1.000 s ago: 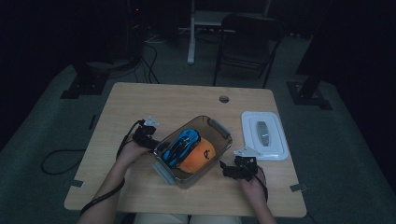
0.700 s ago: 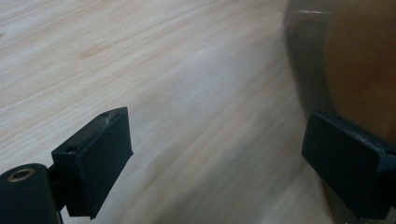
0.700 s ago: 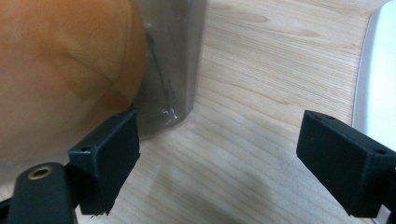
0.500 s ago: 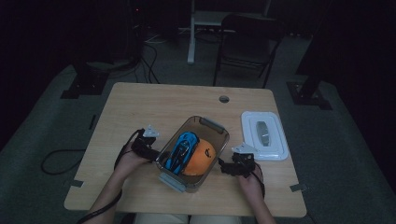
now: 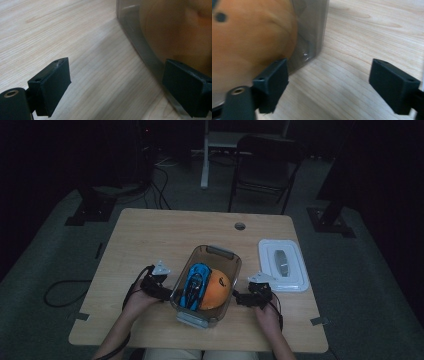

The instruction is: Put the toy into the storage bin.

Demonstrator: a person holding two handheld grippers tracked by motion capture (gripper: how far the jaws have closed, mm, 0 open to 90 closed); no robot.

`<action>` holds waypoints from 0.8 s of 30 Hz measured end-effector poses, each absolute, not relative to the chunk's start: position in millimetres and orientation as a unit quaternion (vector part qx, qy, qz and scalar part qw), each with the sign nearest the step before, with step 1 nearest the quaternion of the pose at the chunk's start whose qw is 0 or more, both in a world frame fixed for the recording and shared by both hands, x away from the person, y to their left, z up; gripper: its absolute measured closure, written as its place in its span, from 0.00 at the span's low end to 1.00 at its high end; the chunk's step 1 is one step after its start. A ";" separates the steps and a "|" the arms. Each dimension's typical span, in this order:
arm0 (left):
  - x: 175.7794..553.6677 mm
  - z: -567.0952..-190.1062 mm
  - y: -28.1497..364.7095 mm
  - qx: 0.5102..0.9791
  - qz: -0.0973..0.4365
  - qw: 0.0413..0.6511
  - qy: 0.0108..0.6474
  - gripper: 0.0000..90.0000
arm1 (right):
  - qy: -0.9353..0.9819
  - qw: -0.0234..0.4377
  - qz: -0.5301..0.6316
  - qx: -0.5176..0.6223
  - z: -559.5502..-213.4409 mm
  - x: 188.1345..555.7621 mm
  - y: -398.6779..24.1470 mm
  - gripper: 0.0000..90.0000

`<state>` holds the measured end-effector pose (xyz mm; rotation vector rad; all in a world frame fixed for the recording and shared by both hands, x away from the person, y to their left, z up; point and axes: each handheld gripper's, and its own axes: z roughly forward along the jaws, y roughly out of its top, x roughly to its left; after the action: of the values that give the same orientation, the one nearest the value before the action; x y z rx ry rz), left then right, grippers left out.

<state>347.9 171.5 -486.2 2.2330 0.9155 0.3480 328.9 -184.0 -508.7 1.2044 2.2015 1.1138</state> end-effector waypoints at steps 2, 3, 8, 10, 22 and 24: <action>345.0 -485.8 167.1 0.862 0.140 0.340 0.348 0.10 | 0.783 0.202 0.402 0.430 -502.9 324.7 -189.1 0.15; 343.7 -486.0 165.1 0.863 0.140 0.340 0.347 0.10 | 0.780 0.207 0.404 0.431 -499.9 322.8 -193.1 0.15; 337.0 -490.9 156.8 0.870 0.135 0.332 0.338 0.10 | 0.740 0.208 0.416 0.487 -486.7 318.6 -227.1 0.15; 335.4 -492.8 154.8 0.870 0.131 0.335 0.337 0.10 | 0.726 0.227 0.401 0.511 -484.0 319.2 -241.6 0.14; 334.9 -490.2 147.6 0.865 0.138 0.358 0.324 0.10 | 0.683 0.260 0.355 0.583 -484.7 351.2 -294.2 0.29; 334.9 -490.5 147.2 0.864 0.139 0.360 0.325 0.10 | 0.685 0.261 0.344 0.586 -487.8 360.8 -295.7 0.32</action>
<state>334.9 147.2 -490.5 2.2268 0.8369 0.3594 360.8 -295.7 -487.8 1.5864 1.8556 0.9316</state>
